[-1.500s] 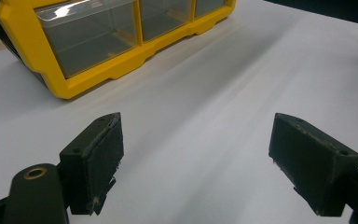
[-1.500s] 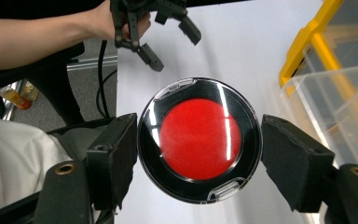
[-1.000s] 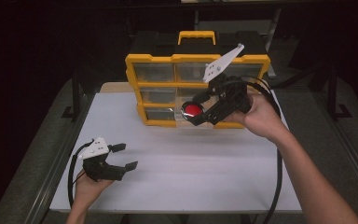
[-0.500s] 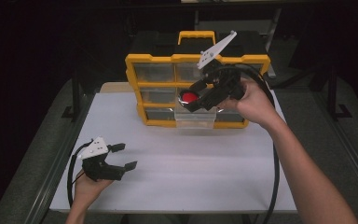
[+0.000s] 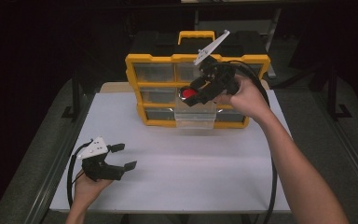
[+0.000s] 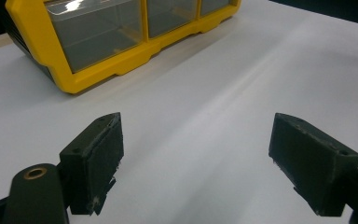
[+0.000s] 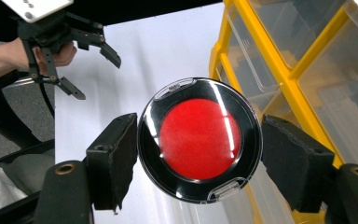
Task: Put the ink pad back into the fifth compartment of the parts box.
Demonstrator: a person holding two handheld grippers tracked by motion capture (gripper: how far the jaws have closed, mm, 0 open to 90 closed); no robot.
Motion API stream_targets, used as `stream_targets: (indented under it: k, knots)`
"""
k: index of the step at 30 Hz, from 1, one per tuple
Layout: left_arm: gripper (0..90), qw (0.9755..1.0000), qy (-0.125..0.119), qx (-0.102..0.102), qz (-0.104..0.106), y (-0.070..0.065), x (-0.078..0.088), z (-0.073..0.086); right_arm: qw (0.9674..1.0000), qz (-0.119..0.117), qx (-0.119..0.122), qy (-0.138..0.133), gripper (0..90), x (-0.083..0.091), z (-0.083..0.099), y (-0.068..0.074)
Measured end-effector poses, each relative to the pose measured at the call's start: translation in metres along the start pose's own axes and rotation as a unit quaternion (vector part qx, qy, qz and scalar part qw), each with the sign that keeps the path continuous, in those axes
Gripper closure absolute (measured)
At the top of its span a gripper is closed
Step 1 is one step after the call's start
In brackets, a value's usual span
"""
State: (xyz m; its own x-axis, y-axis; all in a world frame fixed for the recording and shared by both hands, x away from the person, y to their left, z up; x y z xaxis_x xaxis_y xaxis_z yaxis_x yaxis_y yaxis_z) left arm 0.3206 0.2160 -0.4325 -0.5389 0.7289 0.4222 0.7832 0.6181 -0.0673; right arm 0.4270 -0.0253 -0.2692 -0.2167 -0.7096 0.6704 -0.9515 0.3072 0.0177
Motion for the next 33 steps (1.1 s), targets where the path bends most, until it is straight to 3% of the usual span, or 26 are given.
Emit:
stream_targets:
  k: [13,33]
  knots:
    - [17.8,1.0,-0.005,0.005,0.001,-0.001,-0.002,0.0,0.9994,0.006,-0.029,0.015,28.4,-0.012,0.018,-0.012]
    - [17.8,1.0,0.0,0.0,0.002,0.0,-0.001,0.001,0.9986,0.012,-0.039,0.034,28.3,-0.025,0.033,-0.017]
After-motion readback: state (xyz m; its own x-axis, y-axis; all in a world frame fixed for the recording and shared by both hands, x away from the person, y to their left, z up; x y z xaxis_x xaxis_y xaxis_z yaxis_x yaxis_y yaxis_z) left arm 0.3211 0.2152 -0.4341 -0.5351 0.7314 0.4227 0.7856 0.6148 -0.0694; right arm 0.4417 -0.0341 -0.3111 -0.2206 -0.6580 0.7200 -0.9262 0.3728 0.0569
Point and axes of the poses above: each handheld gripper's, and its own axes: x roughly backward along the jaws, z roughly out of its underside, y roughly to its left, the point moved 9 cm from there along -x, roughly forward along the jaws, and after that the axes turned 4 degrees about -y, right-handed, at the moved point
